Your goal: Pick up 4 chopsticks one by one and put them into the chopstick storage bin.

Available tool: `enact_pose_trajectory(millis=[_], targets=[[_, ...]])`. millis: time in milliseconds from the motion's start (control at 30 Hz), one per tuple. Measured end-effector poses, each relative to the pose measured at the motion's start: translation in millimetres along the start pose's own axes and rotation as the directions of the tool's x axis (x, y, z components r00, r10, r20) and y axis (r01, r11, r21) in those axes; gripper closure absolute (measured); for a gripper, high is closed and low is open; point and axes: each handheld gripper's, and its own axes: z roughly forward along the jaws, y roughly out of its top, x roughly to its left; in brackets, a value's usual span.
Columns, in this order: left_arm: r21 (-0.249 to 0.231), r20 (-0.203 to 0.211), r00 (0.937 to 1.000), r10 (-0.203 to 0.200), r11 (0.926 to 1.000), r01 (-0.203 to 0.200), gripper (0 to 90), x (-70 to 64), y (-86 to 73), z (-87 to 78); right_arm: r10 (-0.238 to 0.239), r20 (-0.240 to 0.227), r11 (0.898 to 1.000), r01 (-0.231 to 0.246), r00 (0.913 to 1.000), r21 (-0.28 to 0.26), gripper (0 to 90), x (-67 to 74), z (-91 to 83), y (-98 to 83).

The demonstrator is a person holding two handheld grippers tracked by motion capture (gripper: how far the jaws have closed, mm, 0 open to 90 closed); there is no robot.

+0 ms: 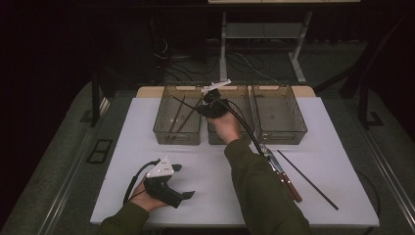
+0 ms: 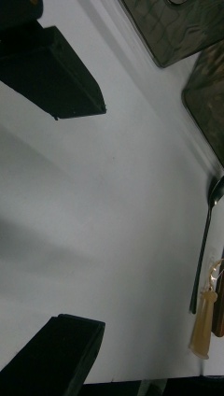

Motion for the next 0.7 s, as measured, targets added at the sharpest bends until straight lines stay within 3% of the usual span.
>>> enact_pose_trajectory(millis=[533,700], targets=[[-0.002,0.008,1.0000,-0.001,1.0000,0.001,0.0,-0.1,0.1,0.2,-0.002,0.016,0.998,0.001,0.9999,0.064,84.7,17.1,38.5,17.5],[-0.004,0.007,1.0000,0.001,1.0000,-0.001,0.0,0.5,0.1,-0.9,0.005,0.019,0.999,-0.006,0.9998,0.042,66.3,17.5,37.4,19.6]])
